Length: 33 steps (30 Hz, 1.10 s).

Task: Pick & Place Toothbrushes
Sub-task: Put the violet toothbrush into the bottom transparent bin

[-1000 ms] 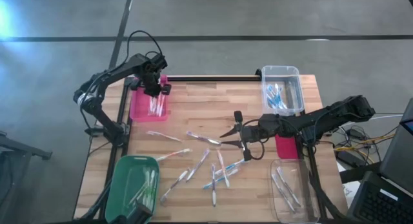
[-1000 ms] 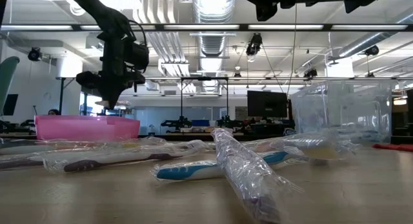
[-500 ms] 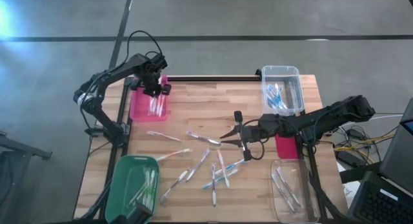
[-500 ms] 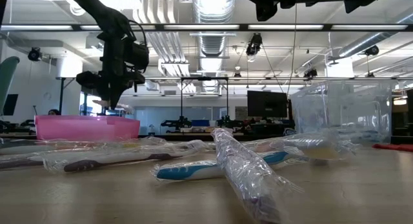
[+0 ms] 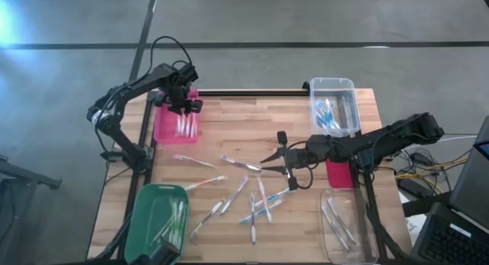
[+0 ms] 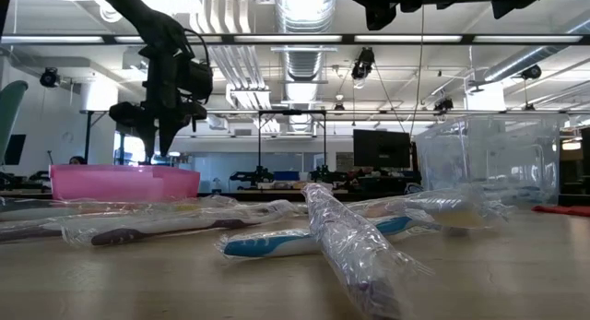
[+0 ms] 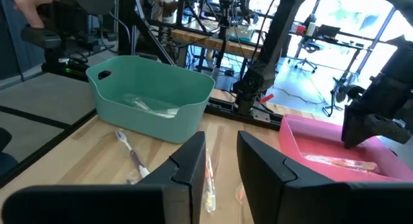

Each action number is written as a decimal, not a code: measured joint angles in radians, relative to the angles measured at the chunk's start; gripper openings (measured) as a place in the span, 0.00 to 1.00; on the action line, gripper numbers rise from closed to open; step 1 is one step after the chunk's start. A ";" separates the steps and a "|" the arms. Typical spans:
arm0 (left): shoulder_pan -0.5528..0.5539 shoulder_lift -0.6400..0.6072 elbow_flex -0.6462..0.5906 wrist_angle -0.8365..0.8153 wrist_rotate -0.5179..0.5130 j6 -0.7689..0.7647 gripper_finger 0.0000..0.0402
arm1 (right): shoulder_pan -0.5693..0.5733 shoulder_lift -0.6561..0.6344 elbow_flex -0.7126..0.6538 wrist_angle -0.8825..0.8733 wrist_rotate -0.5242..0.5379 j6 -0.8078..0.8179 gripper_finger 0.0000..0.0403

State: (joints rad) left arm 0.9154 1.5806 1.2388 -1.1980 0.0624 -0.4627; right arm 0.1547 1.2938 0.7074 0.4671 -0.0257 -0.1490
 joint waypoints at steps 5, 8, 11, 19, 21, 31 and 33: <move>0.000 0.000 0.008 -0.036 0.011 0.002 0.34 | 0.000 0.000 0.000 0.000 0.000 0.000 0.25; 0.000 0.000 0.028 -0.076 0.033 0.003 0.34 | 0.000 0.000 0.000 0.000 0.000 0.000 0.27; -0.003 -0.001 0.057 -0.139 0.034 0.013 0.34 | 0.000 0.000 0.000 0.000 0.000 0.000 0.29; -0.049 -0.079 0.085 -0.175 0.034 0.020 0.34 | 0.000 0.000 0.000 0.000 0.000 0.000 0.32; -0.069 -0.111 0.084 -0.170 0.033 0.020 0.34 | 0.000 0.000 0.000 0.000 0.000 0.000 0.33; -0.263 -0.300 0.083 -0.003 -0.085 -0.002 0.34 | 0.000 0.000 0.000 0.002 0.000 0.000 0.37; -0.310 -0.332 0.083 0.041 -0.091 -0.003 0.34 | 0.000 0.000 0.000 0.004 0.000 0.000 0.37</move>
State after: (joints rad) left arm 0.6057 1.2489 1.3216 -1.1567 -0.0282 -0.4656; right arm 0.1547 1.2938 0.7074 0.4713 -0.0258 -0.1486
